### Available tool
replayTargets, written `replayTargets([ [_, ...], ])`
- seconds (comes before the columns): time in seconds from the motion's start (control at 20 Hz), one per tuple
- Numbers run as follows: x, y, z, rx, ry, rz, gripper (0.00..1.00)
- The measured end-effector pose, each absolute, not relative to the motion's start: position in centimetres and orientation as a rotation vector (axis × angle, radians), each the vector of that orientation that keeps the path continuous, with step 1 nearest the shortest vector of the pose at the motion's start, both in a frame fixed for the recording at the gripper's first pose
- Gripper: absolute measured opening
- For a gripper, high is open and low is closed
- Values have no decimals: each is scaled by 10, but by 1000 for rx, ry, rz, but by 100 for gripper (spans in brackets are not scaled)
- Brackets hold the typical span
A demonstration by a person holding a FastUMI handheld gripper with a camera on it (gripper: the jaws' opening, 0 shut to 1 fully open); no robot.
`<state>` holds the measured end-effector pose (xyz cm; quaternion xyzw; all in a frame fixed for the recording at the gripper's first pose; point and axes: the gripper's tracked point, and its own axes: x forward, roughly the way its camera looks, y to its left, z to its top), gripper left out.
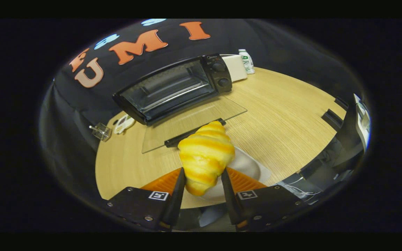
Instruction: Open the toaster oven, put the food inside, and close the toaster oven door.
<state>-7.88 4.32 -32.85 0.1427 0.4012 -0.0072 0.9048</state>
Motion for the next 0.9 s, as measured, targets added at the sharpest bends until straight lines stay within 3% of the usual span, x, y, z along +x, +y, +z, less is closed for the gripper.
replayTargets([
  [0.45,-6,87,-287,392,689,145,57],
  [0.9,73,112,-282,511,662,201,56],
])
